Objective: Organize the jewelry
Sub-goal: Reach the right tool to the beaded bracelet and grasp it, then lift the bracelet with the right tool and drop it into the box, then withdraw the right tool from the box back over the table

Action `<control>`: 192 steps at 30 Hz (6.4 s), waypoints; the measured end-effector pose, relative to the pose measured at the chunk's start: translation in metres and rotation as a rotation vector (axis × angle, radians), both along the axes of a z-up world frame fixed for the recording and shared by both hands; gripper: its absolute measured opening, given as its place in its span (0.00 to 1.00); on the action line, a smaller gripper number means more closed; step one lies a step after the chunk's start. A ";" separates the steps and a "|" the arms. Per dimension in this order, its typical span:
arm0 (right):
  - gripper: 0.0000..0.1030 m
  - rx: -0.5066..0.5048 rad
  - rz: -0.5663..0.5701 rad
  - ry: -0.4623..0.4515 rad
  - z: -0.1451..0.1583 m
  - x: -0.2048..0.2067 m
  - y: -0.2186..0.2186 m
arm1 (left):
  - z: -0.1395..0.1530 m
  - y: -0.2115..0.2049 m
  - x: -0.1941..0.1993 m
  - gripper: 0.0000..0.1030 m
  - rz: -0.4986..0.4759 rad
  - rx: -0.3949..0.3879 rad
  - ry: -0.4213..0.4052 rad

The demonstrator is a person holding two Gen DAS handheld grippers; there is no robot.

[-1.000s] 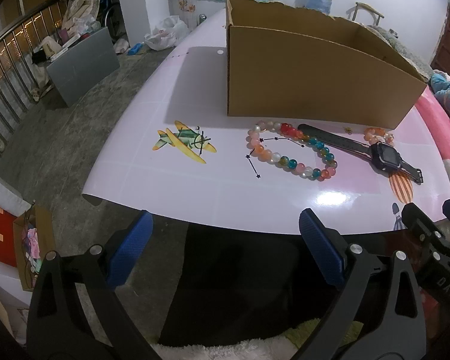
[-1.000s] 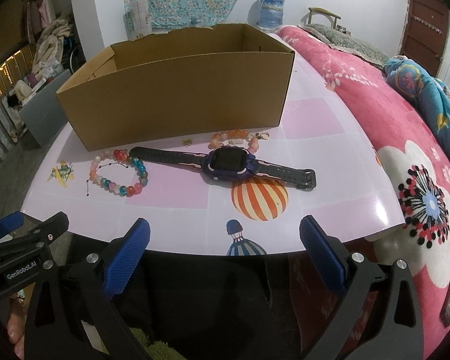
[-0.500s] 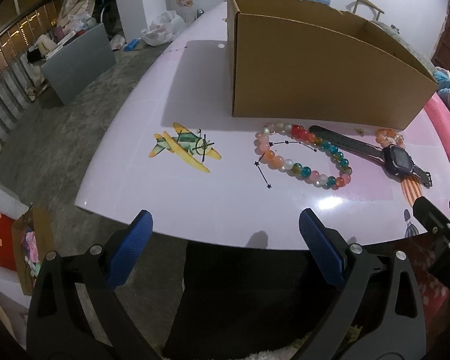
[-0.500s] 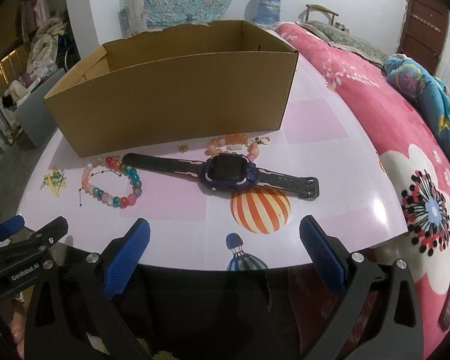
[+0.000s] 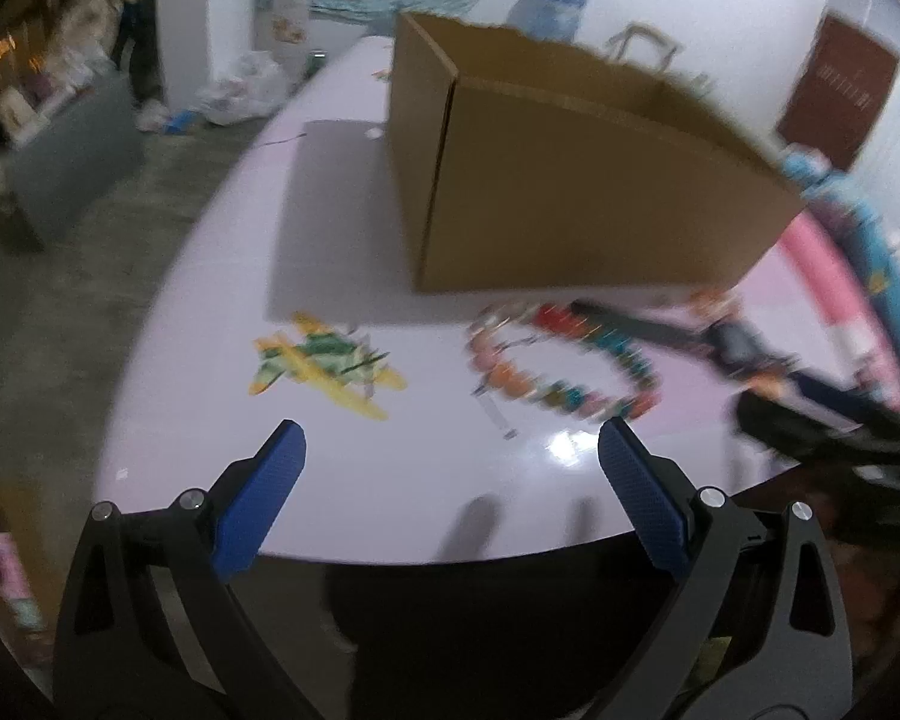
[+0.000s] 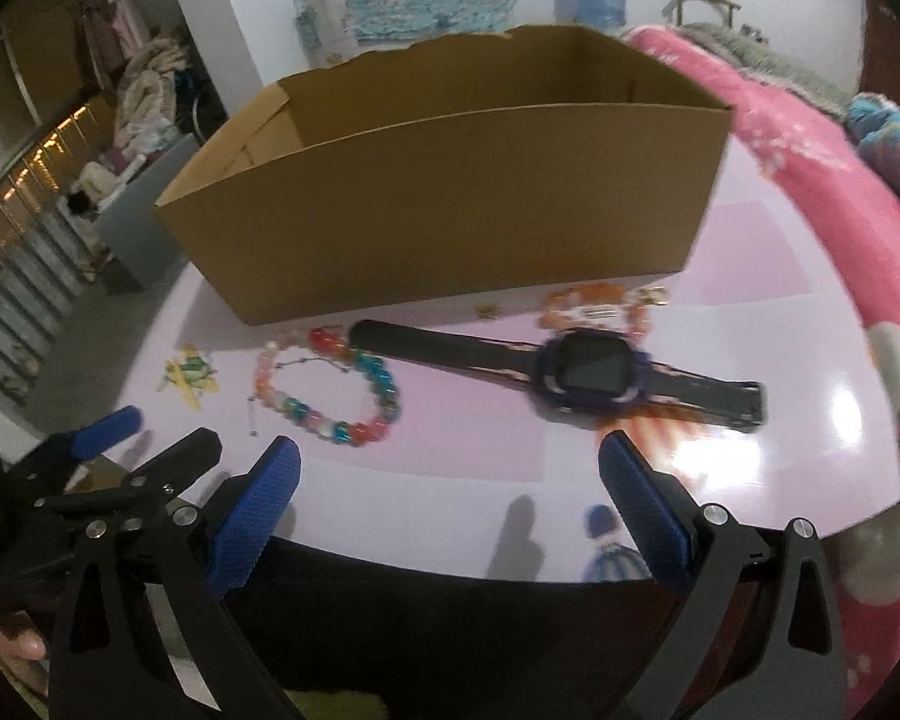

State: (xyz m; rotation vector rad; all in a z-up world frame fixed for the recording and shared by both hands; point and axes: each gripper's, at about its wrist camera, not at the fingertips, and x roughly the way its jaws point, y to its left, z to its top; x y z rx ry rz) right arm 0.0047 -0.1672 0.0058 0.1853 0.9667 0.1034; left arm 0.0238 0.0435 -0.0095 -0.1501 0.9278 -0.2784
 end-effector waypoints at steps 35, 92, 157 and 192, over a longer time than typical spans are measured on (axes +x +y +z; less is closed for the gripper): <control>0.10 0.017 0.131 0.125 -0.035 0.065 0.052 | -0.024 -0.036 0.067 0.16 -0.212 0.081 0.023; 0.10 0.134 0.308 -0.179 0.135 0.167 -0.001 | 0.147 -0.062 0.136 0.08 -0.198 0.113 -0.243; 0.92 -0.242 -0.121 0.139 -0.047 -0.005 -0.049 | -0.031 -0.069 0.021 0.93 -0.118 0.275 0.048; 0.81 0.176 -0.182 -0.020 -0.018 -0.029 -0.146 | -0.028 -0.075 0.040 0.93 -0.137 0.281 0.096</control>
